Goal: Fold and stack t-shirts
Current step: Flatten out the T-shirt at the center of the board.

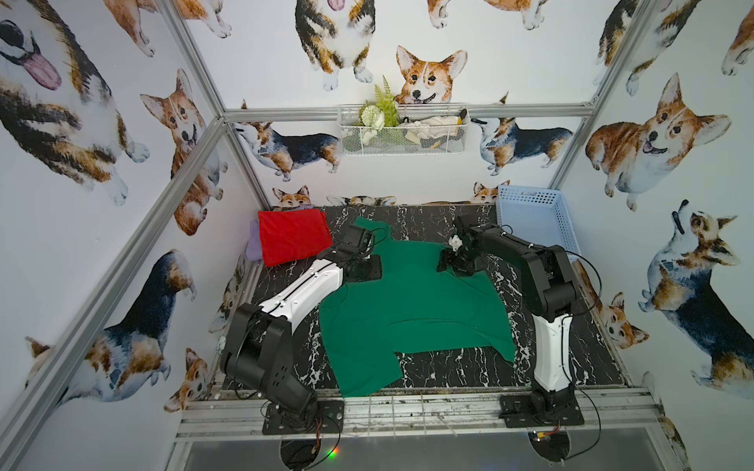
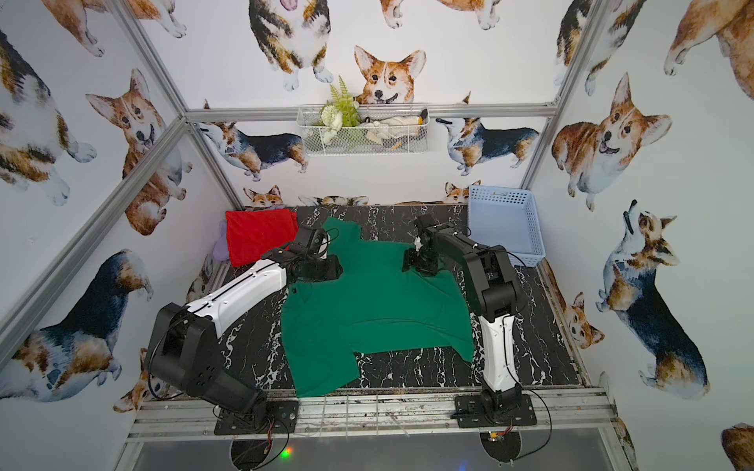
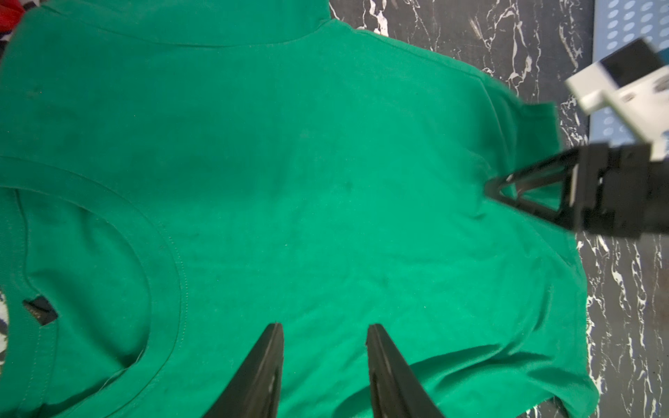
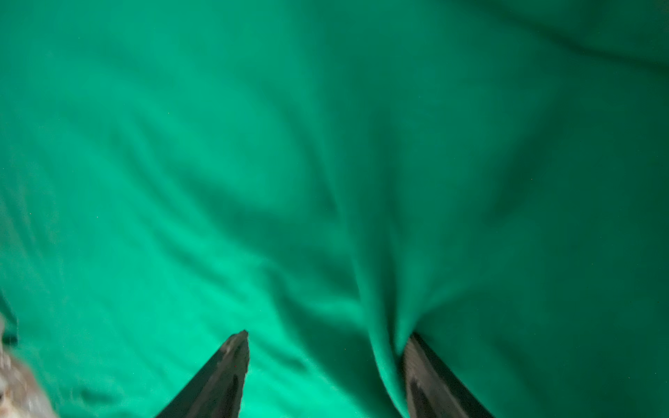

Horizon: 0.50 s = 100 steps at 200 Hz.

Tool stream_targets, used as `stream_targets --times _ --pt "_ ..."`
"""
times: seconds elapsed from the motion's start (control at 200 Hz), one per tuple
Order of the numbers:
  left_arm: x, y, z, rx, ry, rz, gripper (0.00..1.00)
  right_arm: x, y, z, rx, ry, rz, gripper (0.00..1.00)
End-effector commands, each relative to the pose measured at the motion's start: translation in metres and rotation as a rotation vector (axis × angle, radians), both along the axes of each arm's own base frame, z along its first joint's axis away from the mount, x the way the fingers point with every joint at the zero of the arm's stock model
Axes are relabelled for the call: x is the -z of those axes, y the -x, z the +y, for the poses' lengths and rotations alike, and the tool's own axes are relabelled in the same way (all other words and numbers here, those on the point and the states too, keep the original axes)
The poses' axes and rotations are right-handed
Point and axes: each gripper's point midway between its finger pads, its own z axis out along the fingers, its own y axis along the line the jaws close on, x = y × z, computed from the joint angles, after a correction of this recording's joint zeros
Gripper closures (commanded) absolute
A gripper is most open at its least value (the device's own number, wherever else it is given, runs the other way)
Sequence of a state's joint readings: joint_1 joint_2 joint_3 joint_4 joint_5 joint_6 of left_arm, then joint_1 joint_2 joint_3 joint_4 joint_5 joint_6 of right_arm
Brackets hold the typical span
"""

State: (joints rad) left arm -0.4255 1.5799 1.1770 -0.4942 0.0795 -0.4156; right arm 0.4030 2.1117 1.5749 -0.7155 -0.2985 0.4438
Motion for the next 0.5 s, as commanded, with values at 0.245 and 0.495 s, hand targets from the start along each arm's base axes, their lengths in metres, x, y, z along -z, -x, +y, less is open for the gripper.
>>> stream_targets --times 0.245,0.495 --pt "-0.008 0.005 0.002 -0.007 -0.021 -0.019 0.57 -0.063 -0.009 -0.04 0.038 0.217 -0.18 0.24" --pt "-0.009 0.009 0.002 0.001 -0.024 -0.02 0.57 -0.034 -0.024 -0.076 0.105 0.269 -0.107 0.25"
